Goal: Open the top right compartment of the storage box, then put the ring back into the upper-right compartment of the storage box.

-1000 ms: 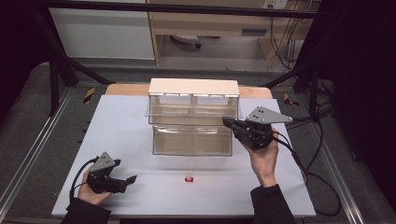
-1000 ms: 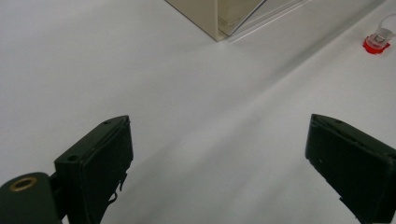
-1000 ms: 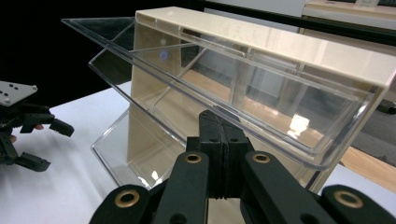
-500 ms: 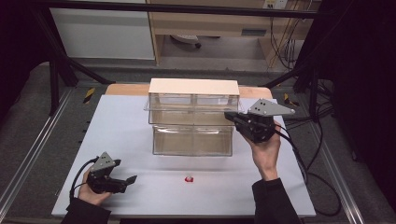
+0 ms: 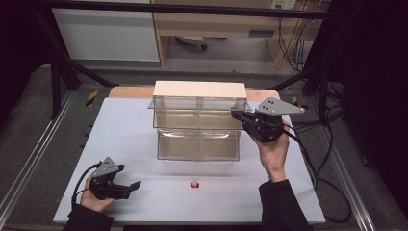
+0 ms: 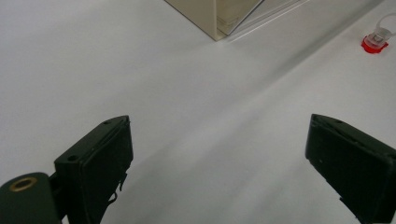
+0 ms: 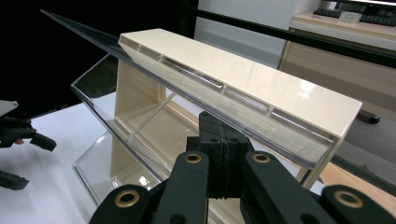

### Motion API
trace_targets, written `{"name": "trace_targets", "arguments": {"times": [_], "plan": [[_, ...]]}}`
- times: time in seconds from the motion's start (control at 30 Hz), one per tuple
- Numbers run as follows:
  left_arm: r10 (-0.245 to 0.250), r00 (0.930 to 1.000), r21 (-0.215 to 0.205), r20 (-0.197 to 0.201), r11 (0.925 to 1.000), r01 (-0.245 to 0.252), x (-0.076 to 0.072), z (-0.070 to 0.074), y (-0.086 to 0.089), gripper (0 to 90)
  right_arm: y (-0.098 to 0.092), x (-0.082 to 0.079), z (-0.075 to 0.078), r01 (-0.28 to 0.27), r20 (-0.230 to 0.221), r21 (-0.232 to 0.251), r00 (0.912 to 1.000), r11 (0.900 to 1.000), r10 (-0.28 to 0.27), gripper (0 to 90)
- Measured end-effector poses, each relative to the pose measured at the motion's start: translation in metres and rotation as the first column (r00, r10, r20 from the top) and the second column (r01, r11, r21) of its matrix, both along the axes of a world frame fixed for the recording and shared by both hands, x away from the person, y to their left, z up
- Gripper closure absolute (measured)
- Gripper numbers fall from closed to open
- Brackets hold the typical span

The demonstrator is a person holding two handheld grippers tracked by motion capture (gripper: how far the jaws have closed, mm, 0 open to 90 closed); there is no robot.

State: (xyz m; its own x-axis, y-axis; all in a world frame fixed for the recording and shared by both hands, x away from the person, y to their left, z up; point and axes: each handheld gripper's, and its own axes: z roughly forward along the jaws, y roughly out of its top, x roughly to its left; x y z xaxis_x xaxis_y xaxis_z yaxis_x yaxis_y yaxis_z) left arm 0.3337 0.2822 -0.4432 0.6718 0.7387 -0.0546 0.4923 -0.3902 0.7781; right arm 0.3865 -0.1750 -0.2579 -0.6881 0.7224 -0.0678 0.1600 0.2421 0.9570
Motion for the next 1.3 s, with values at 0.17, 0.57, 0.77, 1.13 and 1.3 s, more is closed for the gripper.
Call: {"name": "trace_targets", "arguments": {"times": [0.17,0.57,0.77,1.13,1.3], "plan": [[-0.004,1.0,0.002,-0.002,1.0,0.004,0.0,0.0,-0.002,7.1,-0.001,0.001,0.002,0.0,0.005,0.001,1.0,1.0,0.0,90.0],[-0.015,0.9999,0.004,-0.001,0.9999,0.015,-0.001,0.003,-0.008,6.8,-0.004,0.002,0.004,0.003,0.007,-0.006,1.0,1.0,-0.003,90.0],[-0.023,0.9997,0.005,-0.004,0.9997,0.023,-0.002,0.004,-0.012,6.7,-0.004,0.002,0.004,0.0,0.008,-0.005,1.0,1.0,0.0,90.0],[-0.038,0.9993,0.01,0.001,0.9992,0.038,-0.004,0.006,-0.023,6.6,-0.007,0.002,0.009,0.005,0.015,-0.004,0.9999,1.0,-0.005,90.0],[-0.043,0.9991,0.012,0.0,0.999,0.043,-0.005,0.007,-0.028,6.5,-0.009,0.002,0.011,0.008,0.019,-0.002,0.9998,1.0,-0.008,90.0]]}}
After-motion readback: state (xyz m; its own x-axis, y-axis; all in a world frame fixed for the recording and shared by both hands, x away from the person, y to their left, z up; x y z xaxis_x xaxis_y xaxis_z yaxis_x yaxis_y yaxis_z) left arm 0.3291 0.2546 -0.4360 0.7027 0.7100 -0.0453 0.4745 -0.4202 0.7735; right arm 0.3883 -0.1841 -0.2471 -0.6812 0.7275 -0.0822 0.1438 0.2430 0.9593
